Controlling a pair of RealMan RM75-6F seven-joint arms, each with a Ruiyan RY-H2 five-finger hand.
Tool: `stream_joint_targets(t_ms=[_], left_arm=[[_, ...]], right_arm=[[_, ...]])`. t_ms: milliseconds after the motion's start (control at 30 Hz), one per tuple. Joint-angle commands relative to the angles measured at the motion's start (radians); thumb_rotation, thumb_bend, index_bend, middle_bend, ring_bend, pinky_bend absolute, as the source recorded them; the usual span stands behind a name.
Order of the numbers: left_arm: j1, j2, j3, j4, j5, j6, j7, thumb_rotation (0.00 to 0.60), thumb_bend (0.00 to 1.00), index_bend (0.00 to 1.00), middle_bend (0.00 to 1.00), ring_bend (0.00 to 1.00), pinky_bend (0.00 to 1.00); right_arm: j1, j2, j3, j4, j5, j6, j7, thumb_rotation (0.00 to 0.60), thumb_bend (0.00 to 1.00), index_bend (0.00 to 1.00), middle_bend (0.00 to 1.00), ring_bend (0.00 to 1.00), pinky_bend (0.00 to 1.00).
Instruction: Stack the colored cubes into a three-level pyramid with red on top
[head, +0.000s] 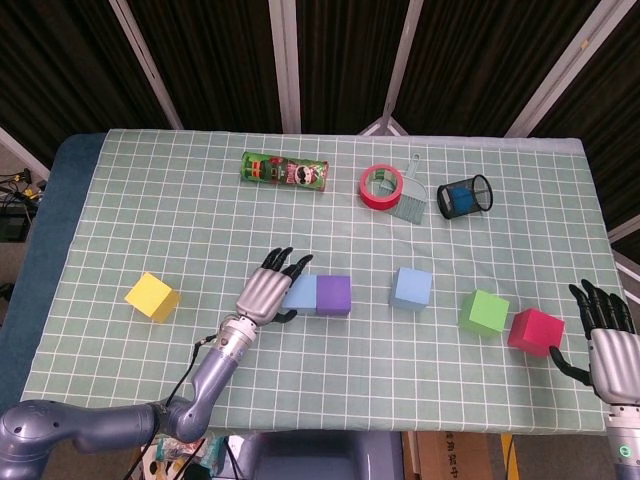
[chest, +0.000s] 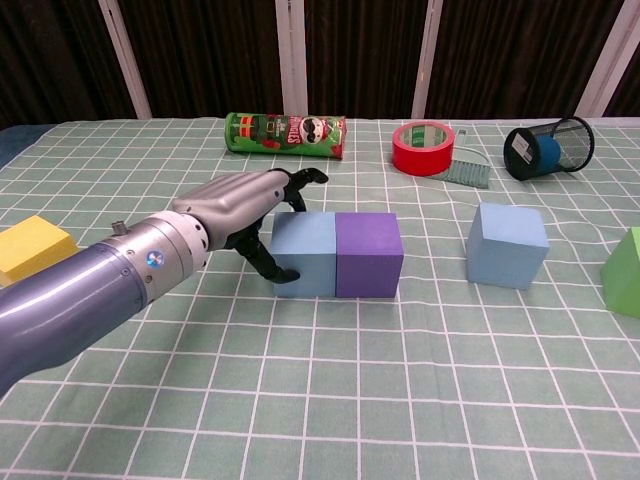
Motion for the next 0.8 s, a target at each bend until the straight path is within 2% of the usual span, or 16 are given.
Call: stream_joint_targets(t_ms=[33,700,800], left_arm=[[0.0,0.0,0.0,-0.002,0.002,0.002,-0.001,0.6,0.31,0.01,0.34,0.0,0.02],[-0.007,-0.025,-0.006,0.022,0.003,-0.003,-0.007,0.6,0.3,0.01,0.33,0.0,0.02],[-0.008,-0.029,-0.007,0.025,0.003,-0.004,-0.008,0.6,0.3,0.01,0.31,0.0,0.02]], right_arm=[[0.0,0.0,0.0,0.0,0.0,0.0,0.0,0.6,0.3,0.0,0.0,0.0,0.0],[0.0,0.0,0.003,-0.001,0.003,0.002,0.003,0.6,0.3,0.0,0.0,0.0,0.0],[0.0,0.0,0.003,-0.001,0.004,0.001,0.003,0.6,0.3,0.0,0.0,0.0,0.0]])
